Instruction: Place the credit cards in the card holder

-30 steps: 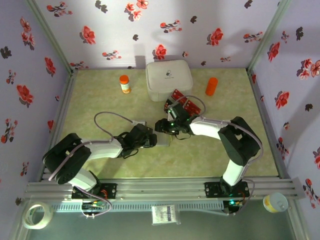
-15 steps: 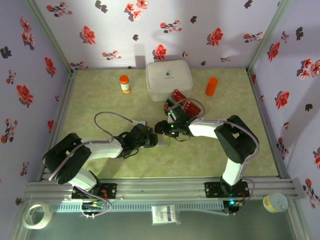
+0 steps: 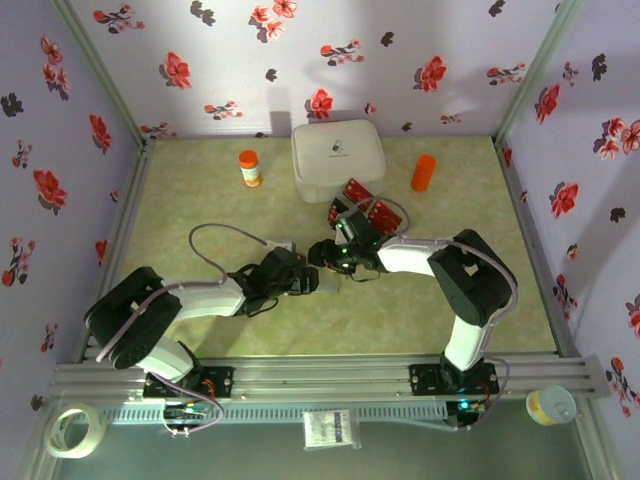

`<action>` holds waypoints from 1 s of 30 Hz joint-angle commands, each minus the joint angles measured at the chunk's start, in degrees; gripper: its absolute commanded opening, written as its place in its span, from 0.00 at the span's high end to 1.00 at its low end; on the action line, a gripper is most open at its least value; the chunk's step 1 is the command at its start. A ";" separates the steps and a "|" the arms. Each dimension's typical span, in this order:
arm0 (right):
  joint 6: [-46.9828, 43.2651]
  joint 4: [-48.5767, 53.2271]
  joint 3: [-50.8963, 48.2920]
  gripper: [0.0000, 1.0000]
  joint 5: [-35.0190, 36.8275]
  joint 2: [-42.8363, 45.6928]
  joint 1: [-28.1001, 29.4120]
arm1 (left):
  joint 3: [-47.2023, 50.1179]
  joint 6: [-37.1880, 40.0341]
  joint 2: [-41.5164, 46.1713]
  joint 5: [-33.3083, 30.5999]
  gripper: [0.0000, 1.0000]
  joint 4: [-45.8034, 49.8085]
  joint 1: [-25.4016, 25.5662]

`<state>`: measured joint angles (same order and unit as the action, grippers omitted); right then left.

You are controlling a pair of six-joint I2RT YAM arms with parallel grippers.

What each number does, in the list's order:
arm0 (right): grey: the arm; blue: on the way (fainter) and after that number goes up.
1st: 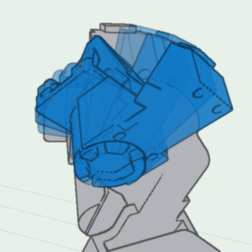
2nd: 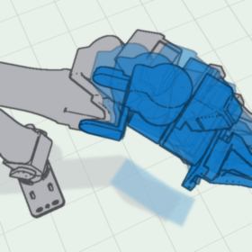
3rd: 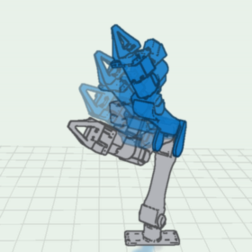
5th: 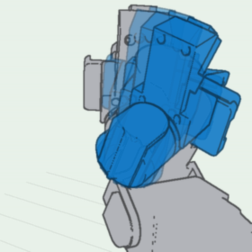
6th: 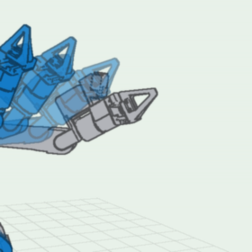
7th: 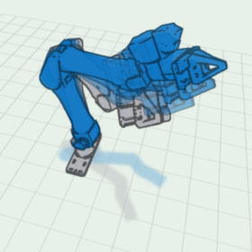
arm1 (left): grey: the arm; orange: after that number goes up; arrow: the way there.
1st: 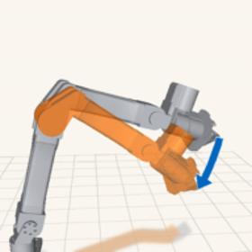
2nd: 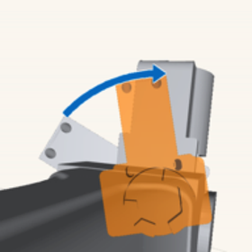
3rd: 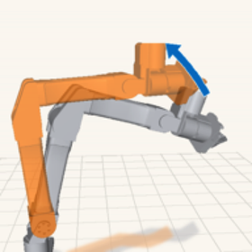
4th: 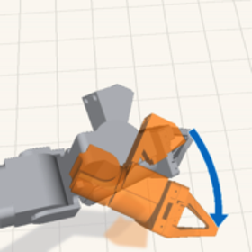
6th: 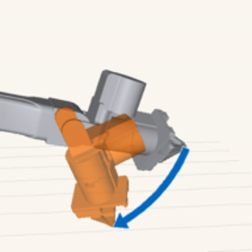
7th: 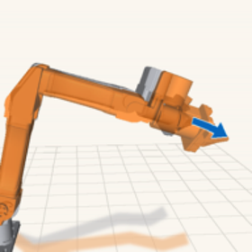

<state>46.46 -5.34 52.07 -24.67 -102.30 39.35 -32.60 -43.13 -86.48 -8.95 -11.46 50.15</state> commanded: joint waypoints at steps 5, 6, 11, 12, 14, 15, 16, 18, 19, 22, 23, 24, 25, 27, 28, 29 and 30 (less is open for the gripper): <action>3.67 -1.32 0.32 0.47 -3.48 4.26 0.10 | 1.39 1.34 7.37 -0.59 0.02 2.66 0.21; 4.01 -1.46 0.53 0.47 -3.71 4.22 0.19 | 1.53 1.52 8.89 -1.07 0.01 2.96 0.07; 5.84 -2.67 1.93 0.46 -4.38 2.59 1.20 | 3.43 1.35 17.07 -3.73 0.00 5.75 -1.46; 6.45 -3.22 2.19 0.46 -4.38 2.16 1.57 | 3.96 1.23 18.80 -4.02 0.00 6.41 -1.88; 7.30 -4.03 2.79 0.46 -4.20 1.17 2.29 | 5.10 0.83 21.86 -4.64 0.00 7.59 -2.79; 7.54 -4.14 3.47 0.46 -4.09 0.56 2.74 | 5.73 0.67 23.32 -4.85 0.00 8.21 -3.19; 7.75 -4.25 4.03 0.45 -3.91 -0.12 3.25 | 6.31 0.45 24.67 -5.16 0.00 8.77 -3.69; 8.08 -4.24 5.51 0.45 -3.60 -1.59 4.08 | 7.40 -0.06 26.81 -5.33 0.00 9.59 -4.54; 8.27 -4.24 6.44 0.45 -3.47 -2.54 4.52 | 8.16 -0.38 27.79 -5.44 0.00 9.91 -4.94; 8.72 -4.25 8.59 0.45 -3.13 -5.20 5.50 | 10.10 -1.21 29.97 -5.47 0.00 10.28 -5.69; 8.81 -4.28 9.12 0.45 -3.09 -5.94 5.70 | 10.65 -1.32 30.56 -5.54 0.00 10.45 -5.91; 8.90 -4.39 9.59 0.45 -2.80 -6.75 5.90 | 11.24 -1.62 30.99 -5.59 0.00 10.54 -6.08; 9.12 -4.60 9.85 0.45 -2.67 -7.55 5.95 | 11.85 -1.77 31.66 -5.60 0.00 10.58 -6.28; 9.64 -5.56 9.86 0.45 -2.58 -8.57 6.00 | 12.79 -2.02 32.28 -5.58 0.00 10.66 -6.63; 9.84 -5.85 9.82 0.45 -2.39 -8.94 6.00 | 13.28 -2.03 32.50 -5.51 0.00 10.67 -6.81; 9.99 -6.05 9.71 0.45 -2.28 -9.07 5.97 | 13.62 -2.04 32.68 -5.49 0.00 10.67 -6.97; 10.06 -6.20 9.50 0.45 -2.15 -9.25 6.00 | 13.91 -2.03 32.61 -5.43 0.00 10.67 -7.13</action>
<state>55.18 -10.26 60.82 -27.64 -110.52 45.08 -19.73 -44.29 -54.70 -13.10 -1.63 43.70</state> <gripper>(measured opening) 0.547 0.997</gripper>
